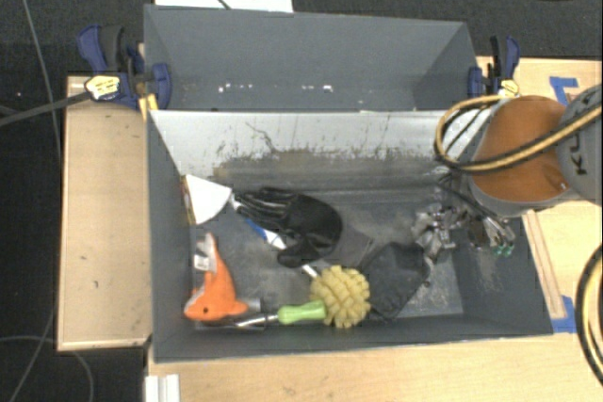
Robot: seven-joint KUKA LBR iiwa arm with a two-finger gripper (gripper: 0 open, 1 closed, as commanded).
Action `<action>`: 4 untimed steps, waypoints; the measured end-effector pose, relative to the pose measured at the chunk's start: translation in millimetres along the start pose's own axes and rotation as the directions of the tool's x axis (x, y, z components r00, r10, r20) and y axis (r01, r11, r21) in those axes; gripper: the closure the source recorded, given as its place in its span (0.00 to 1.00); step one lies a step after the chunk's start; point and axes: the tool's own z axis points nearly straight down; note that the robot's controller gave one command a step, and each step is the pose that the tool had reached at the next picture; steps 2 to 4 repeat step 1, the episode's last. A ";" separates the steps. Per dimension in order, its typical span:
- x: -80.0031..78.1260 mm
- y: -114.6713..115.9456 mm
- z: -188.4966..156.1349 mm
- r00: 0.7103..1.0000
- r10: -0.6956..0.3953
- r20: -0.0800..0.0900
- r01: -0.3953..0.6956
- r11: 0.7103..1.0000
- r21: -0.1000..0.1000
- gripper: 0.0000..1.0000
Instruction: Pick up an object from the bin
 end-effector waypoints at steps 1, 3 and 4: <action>1.3 0.3 -3.7 1.000 0.000 -0.002 0.000 1.000 0.000 1.00; 1.3 0.3 -3.7 1.000 0.000 -0.002 0.000 1.000 0.000 1.00; 1.3 0.3 -3.7 1.000 0.000 -0.002 0.000 1.000 0.000 1.00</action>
Offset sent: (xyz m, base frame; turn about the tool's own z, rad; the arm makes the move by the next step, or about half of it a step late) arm -0.0382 0.0308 -0.0028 -0.0520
